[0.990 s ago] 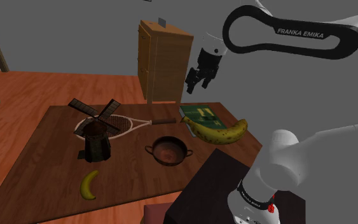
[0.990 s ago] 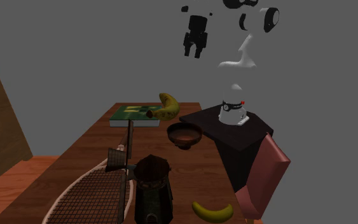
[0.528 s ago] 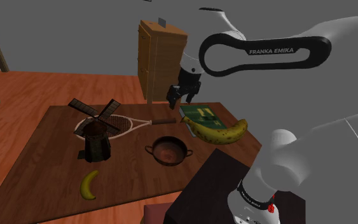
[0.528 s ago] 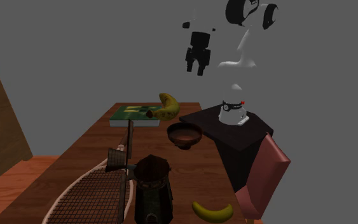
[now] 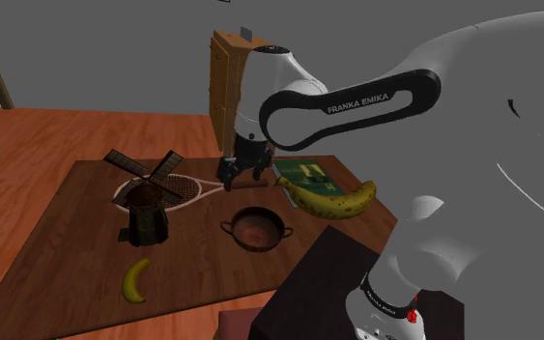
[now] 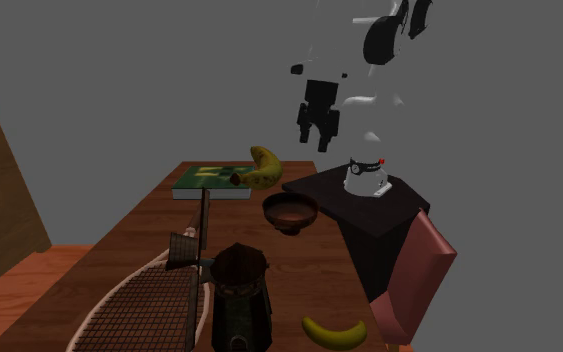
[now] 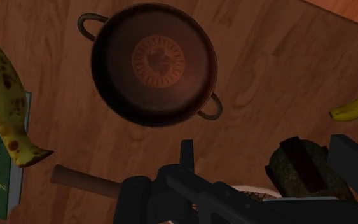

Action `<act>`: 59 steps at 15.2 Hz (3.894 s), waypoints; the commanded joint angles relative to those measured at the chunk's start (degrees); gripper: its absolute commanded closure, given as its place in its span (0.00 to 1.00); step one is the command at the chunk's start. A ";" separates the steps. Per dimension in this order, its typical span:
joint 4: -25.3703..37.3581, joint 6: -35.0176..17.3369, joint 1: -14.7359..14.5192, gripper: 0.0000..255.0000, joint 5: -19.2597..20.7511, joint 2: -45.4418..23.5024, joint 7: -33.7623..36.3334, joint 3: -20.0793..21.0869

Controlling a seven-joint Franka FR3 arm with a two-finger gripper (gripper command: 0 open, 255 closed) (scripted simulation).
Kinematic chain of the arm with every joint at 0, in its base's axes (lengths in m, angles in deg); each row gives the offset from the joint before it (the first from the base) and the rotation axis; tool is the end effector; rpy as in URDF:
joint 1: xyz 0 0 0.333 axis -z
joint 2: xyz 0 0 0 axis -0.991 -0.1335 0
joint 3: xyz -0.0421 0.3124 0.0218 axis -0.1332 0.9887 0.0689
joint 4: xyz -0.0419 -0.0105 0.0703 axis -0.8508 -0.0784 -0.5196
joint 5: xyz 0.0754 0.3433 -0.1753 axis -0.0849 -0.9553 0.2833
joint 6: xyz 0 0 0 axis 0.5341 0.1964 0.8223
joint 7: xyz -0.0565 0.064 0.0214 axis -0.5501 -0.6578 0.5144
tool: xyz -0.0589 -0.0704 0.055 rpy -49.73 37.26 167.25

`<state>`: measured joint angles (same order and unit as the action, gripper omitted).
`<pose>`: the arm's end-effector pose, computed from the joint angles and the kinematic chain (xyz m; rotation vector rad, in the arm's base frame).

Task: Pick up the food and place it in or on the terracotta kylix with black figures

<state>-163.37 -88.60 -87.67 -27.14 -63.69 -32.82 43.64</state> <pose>0.4147 0.1354 0.4552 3.0967 -0.3284 0.1899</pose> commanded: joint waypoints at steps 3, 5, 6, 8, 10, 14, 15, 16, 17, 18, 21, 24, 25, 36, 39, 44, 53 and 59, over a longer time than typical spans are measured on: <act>2.13 -4.98 -0.40 0.00 0.52 -7.74 4.61 2.91; 3.66 -7.13 -0.60 0.00 1.29 -11.80 7.12 4.26; 4.53 -8.14 -0.71 0.00 1.80 -13.89 8.43 4.89; 6.50 -9.97 -1.03 0.00 3.09 -18.15 11.13 5.99; 8.75 -11.56 -1.50 0.00 4.69 -22.50 13.92 6.85; 14.13 -13.92 -3.14 0.00 8.38 -31.37 19.47 7.65; 15.65 -14.34 -3.73 0.00 9.31 -33.59 20.78 7.63; 17.25 -14.70 -4.37 0.00 10.20 -35.81 22.04 7.57; 18.91 -14.99 -5.06 0.00 11.05 -38.03 23.24 7.44; 20.65 -15.22 -5.80 0.00 11.83 -40.23 24.36 7.25; 26.29 -15.54 -8.19 0.00 13.80 -46.82 27.29 6.51; 32.64 -15.34 -10.68 0.00 15.15 -53.40 29.55 5.66; 34.92 -15.15 -11.51 0.00 15.47 -55.61 30.17 5.38; 46.30 -16.14 -15.55 0.00 17.11 -68.28 32.50 3.46; 46.70 -16.73 -15.75 0.00 17.33 -69.26 32.61 3.21; 46.70 -16.73 -15.75 0.00 17.33 -69.26 32.61 3.21; 46.70 -16.72 -15.75 1.00 17.33 -69.26 32.61 3.22; 46.05 -15.05 -15.31 1.00 16.77 -66.95 32.31 3.82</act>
<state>-117.25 -104.10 -103.04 -10.23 -131.15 -0.47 47.32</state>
